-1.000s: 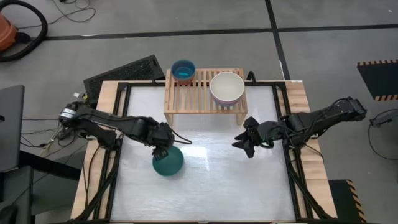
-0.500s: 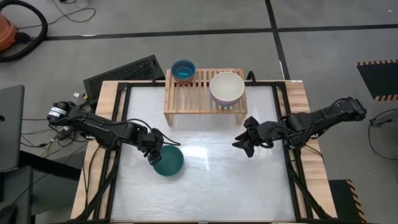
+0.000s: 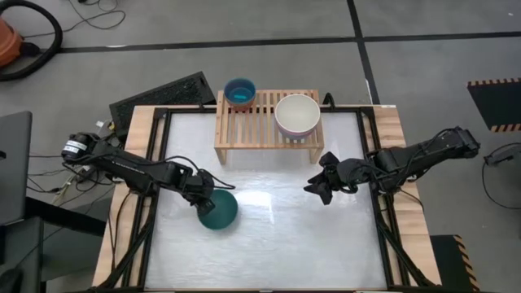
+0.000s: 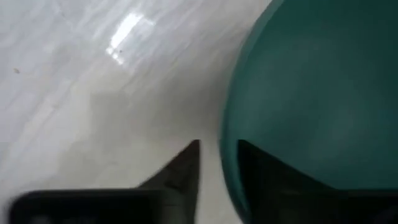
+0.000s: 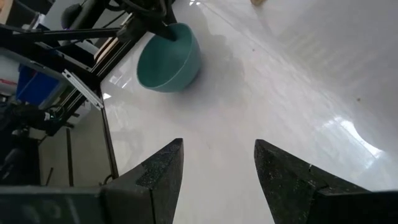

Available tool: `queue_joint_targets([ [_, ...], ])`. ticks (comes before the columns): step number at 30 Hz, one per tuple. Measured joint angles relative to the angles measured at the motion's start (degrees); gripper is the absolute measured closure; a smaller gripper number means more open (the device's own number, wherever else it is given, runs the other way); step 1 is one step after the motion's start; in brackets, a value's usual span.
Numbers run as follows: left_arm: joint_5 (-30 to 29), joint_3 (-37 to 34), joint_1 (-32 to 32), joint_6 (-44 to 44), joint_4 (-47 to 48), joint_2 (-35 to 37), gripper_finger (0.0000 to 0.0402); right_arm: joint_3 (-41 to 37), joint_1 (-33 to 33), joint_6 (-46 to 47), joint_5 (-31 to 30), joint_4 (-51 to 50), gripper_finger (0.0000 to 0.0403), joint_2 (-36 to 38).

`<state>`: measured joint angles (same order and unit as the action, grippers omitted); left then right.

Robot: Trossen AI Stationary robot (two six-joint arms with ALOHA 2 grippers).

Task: Place and stack bowls onto a shelf
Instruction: Stack the green bowl on top of the white bowl on the shelf

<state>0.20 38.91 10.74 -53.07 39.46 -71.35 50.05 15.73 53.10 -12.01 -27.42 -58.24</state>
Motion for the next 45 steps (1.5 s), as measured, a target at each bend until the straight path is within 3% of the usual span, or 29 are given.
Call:
queue_joint_targets([
  [2, -0.5, -0.12, 0.02, -2.36, -0.94, 0.0, 0.0361, 0.0, 0.0, 0.0, 0.0, 0.0, 0.0179, 0.0],
  [4, -1.43, -0.12, 0.02, -4.8, -1.89, 0.0, 0.039, -0.01, 0.0, 0.0, 0.0, 0.0, 0.0179, 0.0],
  [11, -4.57, 2.85, 0.27, -10.92, -3.68, -0.02, 0.0401, 0.01, 0.0, -1.99, -2.83, 0.02, 0.0179, -0.9],
  [21, -16.17, 17.68, 0.72, -11.54, 4.67, 0.09, 0.0401, 0.0, 0.12, 0.94, -3.13, 1.07, 0.0186, -5.91],
  [29, -28.11, 34.21, 0.57, -6.35, 7.79, 0.09, 0.0401, 0.01, 2.21, 1.45, -2.94, 3.62, 0.0201, -6.43],
  [34, -35.17, 43.81, -2.74, 0.67, 7.43, 0.09, 0.0401, -0.01, 2.14, 1.46, -2.99, 4.6, 0.0209, -6.14],
  [39, -33.65, 47.96, -9.7, 7.62, 7.63, -0.04, 0.0401, -0.01, 0.74, 0.42, -2.97, 12.65, 0.021, -6.14],
  [45, -38.93, 48.65, -16.69, 15.2, -0.98, -1.05, 0.0402, -0.01, -1.98, -0.33, -3.02, 17.04, 0.021, -6.14],
])
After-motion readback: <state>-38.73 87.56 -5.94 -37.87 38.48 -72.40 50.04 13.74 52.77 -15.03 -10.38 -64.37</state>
